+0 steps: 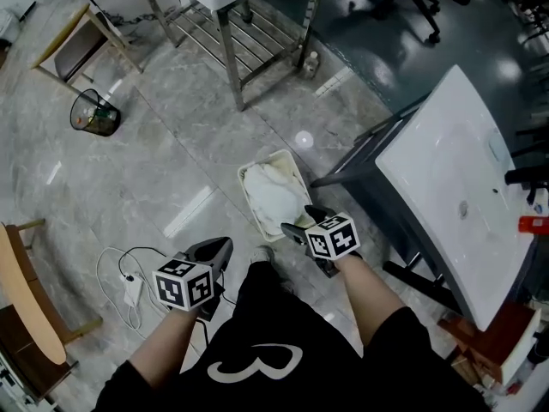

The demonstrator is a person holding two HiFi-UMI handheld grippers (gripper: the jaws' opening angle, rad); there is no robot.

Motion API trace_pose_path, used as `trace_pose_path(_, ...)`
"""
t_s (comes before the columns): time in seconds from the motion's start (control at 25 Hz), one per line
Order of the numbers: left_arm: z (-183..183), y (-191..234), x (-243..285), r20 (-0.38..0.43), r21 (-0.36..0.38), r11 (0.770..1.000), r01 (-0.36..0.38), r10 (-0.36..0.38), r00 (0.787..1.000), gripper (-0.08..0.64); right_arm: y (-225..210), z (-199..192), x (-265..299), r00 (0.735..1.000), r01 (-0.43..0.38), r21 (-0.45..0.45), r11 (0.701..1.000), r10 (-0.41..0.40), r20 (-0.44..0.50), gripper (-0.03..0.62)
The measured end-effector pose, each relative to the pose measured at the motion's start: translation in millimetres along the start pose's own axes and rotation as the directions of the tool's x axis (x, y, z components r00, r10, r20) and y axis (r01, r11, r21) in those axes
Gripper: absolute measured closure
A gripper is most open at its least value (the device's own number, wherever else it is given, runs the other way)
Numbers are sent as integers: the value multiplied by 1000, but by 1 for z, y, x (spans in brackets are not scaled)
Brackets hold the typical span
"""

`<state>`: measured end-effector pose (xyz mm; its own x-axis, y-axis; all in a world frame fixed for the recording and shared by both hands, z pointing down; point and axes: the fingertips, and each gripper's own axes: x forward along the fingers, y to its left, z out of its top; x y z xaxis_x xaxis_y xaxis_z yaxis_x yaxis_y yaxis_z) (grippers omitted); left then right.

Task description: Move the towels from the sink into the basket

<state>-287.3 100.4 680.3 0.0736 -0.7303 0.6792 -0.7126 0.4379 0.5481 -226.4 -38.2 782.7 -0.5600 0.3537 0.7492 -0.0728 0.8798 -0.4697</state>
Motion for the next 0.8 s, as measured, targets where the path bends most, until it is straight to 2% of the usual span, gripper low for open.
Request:
trace_pose_path(0.16,-8,-39,-21,34,2,1000,18,-18,999,554,41,7,-64,993,-47,-40,998,51,104,256)
trace_pose_path(0.32,-10,-85,-44,63,39,997,62,-65,996,555,97,24,-142,955,-137,-114,984,162,250,268)
trace_pose_path(0.44,-8,-130,-65,94,73,991,109,-116,989,555,128,31,-203,919,-135,-164,977,185,349,389)
trace_pose_path(0.52,0,-162,-82,127,108,984,142,-155,980,555,148,35,-243,889,-144,-206,968,218,402,481)
trace_pose_path(0.6,12,-192,-101,166,159,974,164,-190,968,555,173,41,-282,842,-201,-266,943,305,445,577)
trace_pose_path(0.68,25,-221,-120,204,219,959,178,-223,953,555,195,48,-319,782,-264,-318,911,395,482,589)
trace_pose_path(0.72,28,-235,-131,219,243,952,185,-240,946,555,205,49,-336,760,-276,-332,902,417,498,589)
trace_pose_path(0.8,27,-264,-158,242,277,939,206,-275,930,555,223,46,-365,747,-260,-342,903,413,521,589)
